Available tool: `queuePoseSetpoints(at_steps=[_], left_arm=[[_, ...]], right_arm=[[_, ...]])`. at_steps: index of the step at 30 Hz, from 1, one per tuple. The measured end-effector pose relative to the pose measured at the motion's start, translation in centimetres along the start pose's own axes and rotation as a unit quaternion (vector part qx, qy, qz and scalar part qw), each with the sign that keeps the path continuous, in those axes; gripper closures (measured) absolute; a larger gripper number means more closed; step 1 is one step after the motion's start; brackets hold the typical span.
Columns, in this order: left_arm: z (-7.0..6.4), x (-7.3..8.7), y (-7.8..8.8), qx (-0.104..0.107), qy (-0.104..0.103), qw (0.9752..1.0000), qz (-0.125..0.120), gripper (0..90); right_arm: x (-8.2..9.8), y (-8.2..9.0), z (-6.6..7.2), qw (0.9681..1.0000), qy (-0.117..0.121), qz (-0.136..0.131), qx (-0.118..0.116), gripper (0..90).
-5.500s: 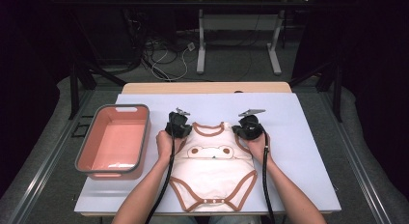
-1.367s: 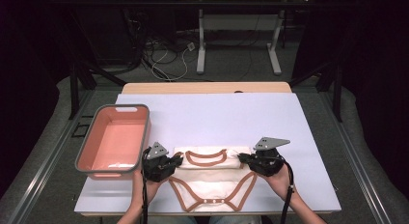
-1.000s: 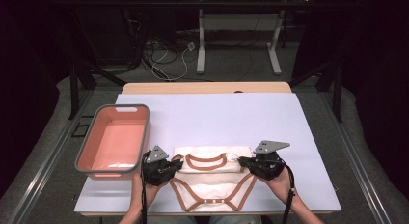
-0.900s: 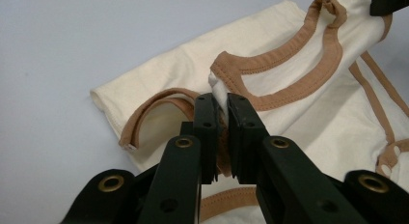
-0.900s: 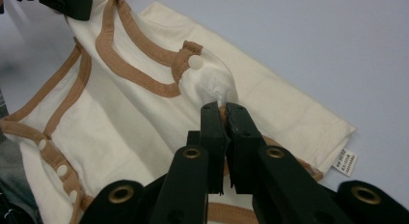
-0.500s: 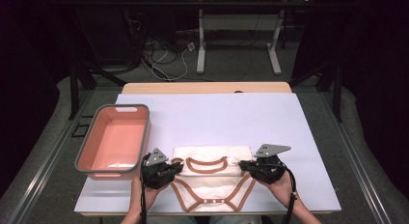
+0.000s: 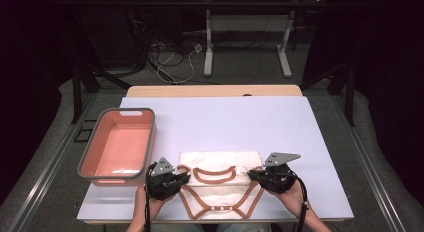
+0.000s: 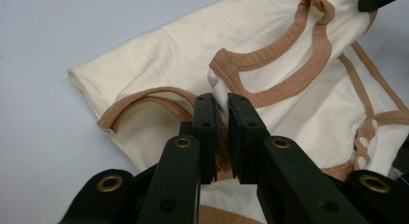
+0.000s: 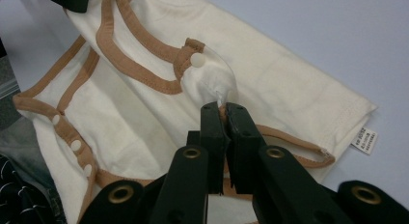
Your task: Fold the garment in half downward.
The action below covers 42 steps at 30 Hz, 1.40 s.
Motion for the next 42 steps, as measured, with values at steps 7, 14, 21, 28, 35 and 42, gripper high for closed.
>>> queuePoseSetpoints(at_steps=[7, 14, 21, 28, 35, 42], left_arm=[[-0.4, 0.6, -0.2, 0.006, -0.001, 0.9999, 0.015, 82.6], [-0.8, 1.0, -0.2, 0.010, -0.002, 0.9997, 0.021, 82.6], [-1.0, 1.4, -0.1, 0.014, 0.000, 0.9994, 0.031, 82.3], [-1.4, 1.9, -0.1, 0.018, -0.003, 0.9991, 0.038, 82.3], [-1.3, 2.6, -0.6, 0.015, -0.001, 0.9981, 0.059, 80.9], [-1.1, 2.9, -0.9, 0.016, -0.003, 0.9967, 0.079, 75.8]], right_arm=[[0.5, 0.0, 0.2, 0.9999, 0.001, 0.012, -0.005, 86.6], [1.1, -0.2, 0.5, 0.9997, 0.004, 0.022, -0.007, 86.6], [1.6, 0.0, 0.8, 0.9991, 0.007, 0.037, -0.017, 86.6], [2.1, 0.0, 1.0, 0.9986, 0.010, 0.049, -0.016, 86.6], [2.8, -0.4, 1.2, 0.9975, 0.016, 0.067, -0.016, 85.7], [3.2, -0.9, 0.9, 0.9960, 0.007, 0.086, -0.022, 71.6]])
Point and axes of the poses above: each handheld gripper's, and its own axes: y roughly backward along the jaws, x roughly out of its underside, z roughly to its left, the point moved 6 cm from there along -y, roughly forward along the jaws, and after that the axes turned 3 degrees about x, right-handed, at the moved point
